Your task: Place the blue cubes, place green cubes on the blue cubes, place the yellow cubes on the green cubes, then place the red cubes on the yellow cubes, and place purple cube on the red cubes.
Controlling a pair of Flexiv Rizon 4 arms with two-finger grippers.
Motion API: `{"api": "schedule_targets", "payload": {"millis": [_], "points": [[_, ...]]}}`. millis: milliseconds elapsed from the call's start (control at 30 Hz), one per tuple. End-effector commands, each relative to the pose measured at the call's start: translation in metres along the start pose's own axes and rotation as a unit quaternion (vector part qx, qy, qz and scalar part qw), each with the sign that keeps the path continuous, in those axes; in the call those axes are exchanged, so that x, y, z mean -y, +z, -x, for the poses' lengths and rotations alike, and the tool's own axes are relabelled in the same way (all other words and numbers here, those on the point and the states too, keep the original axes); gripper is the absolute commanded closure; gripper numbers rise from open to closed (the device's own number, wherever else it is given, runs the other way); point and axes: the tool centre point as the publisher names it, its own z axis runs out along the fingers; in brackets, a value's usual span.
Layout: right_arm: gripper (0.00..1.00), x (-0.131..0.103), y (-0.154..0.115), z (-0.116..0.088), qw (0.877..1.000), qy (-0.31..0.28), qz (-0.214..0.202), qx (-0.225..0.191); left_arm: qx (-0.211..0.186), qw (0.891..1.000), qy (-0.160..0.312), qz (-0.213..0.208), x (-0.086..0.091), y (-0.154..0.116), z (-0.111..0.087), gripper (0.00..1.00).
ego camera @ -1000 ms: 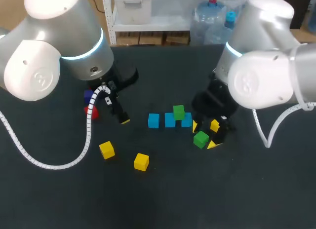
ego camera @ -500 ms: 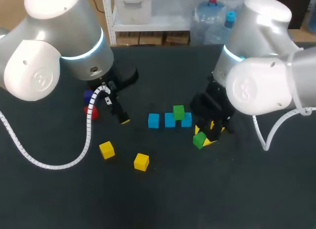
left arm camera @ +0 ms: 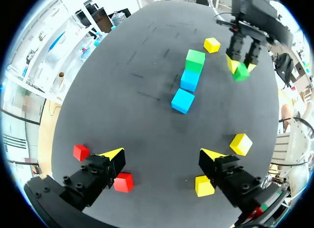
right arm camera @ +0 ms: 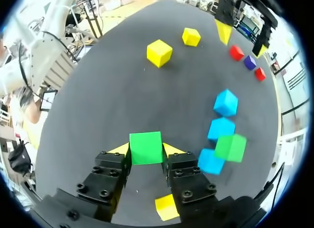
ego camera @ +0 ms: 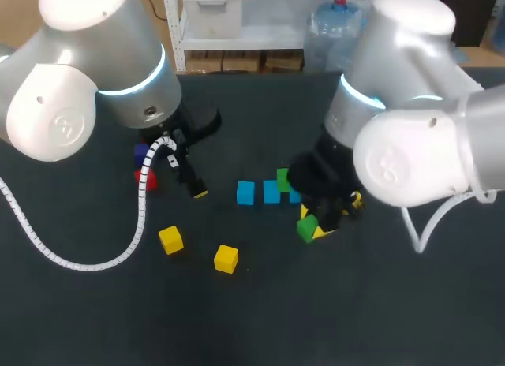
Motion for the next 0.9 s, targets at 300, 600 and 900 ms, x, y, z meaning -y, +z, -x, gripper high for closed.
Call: {"api": "schedule_targets", "payload": {"millis": [300, 600, 900], "points": [[1.0, -0.006, 0.012, 0.023, 0.996, 0.085, -0.021, 0.011, 0.001, 1.0, 0.001, -0.001, -0.001, 0.0, -0.001, 0.0], [1.0, -0.007, 0.012, 0.041, 0.993, 0.114, -0.023, 0.016, 0.001, 1.0, 0.001, -0.001, -0.001, 0.0, -0.001, 0.0], [1.0, -0.001, 0.025, 0.053, 0.993, 0.118, -0.005, 0.03, 0.001, 1.0, 0.001, -0.001, -0.001, 0.0, -0.001, 0.0]]}}
